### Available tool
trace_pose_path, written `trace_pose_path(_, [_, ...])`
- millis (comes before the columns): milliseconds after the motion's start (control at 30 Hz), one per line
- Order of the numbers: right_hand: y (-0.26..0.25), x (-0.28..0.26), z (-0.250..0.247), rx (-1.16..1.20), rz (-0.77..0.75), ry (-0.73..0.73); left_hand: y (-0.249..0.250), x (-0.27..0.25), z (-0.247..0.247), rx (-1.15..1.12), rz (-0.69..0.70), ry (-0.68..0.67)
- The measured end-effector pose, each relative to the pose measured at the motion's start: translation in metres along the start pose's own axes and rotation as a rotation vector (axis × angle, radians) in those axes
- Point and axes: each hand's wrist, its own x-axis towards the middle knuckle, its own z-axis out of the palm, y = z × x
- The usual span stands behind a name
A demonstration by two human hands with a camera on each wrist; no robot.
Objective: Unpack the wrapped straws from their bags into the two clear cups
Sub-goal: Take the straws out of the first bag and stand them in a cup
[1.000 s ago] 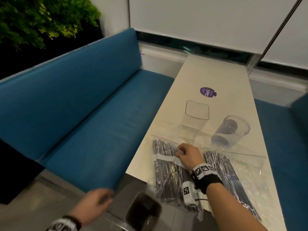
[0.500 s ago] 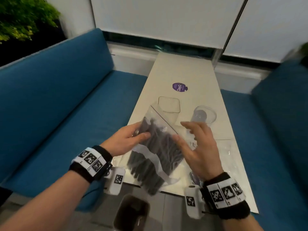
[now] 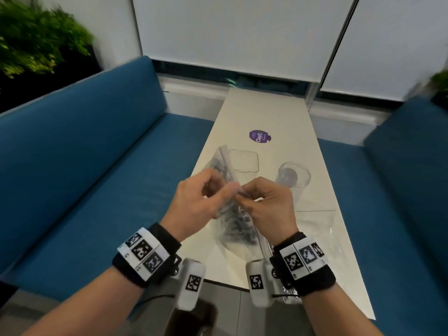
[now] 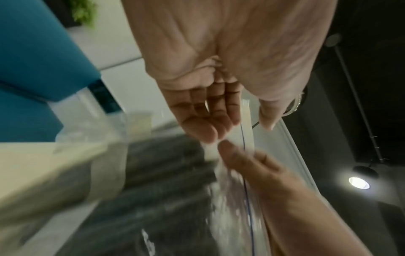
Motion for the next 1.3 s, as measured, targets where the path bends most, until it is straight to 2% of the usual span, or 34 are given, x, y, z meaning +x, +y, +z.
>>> trace_pose_path(133, [-0.005,-0.003,0.01,-0.12,-0.203,-0.255,-0.002,-0.003,-0.004,-0.181,-0.169,0.078])
trace_pose_path(300, [-0.004,-0.003,0.009,-0.059,-0.157,-0.19,-0.001,-0.011,-0.014,-0.264,-0.267,0.056])
trace_pose_path(433, [-0.004,-0.003,0.012,-0.067,-0.172,-0.227,0.002,-0.011,-0.01,-0.255,-0.273,0.142])
trace_pose_path(533, [-0.01,0.0,0.008,-0.051,-0.101,-0.276,0.002,-0.01,-0.006,-0.208,-0.26,0.199])
trace_pose_path(667, [-0.021,0.01,0.0,0.144,0.029,-0.253,0.007,-0.01,-0.009,-0.252,-0.257,0.097])
trace_pose_path(900, [-0.019,0.018,-0.009,0.239,0.081,-0.419,0.005,-0.009,-0.014,-0.282,-0.298,-0.042])
trace_pose_path(1000, [-0.019,0.021,-0.014,0.173,0.071,-0.462,0.0,-0.01,-0.012,-0.327,-0.32,-0.032])
trace_pose_path(1100, [-0.022,0.024,-0.014,0.055,0.031,-0.41,-0.002,-0.009,-0.008,-0.345,-0.336,-0.01])
trace_pose_path(1167, [-0.026,0.024,-0.012,-0.22,-0.084,-0.428,-0.002,-0.008,-0.007,-0.264,-0.322,-0.022])
trace_pose_path(1233, [-0.03,0.022,-0.01,-0.598,-0.239,-0.517,-0.001,-0.006,-0.007,-0.143,-0.319,-0.082])
trace_pose_path(1300, [-0.032,0.023,-0.009,-0.652,-0.317,-0.499,0.001,-0.003,-0.008,-0.075,-0.312,-0.129])
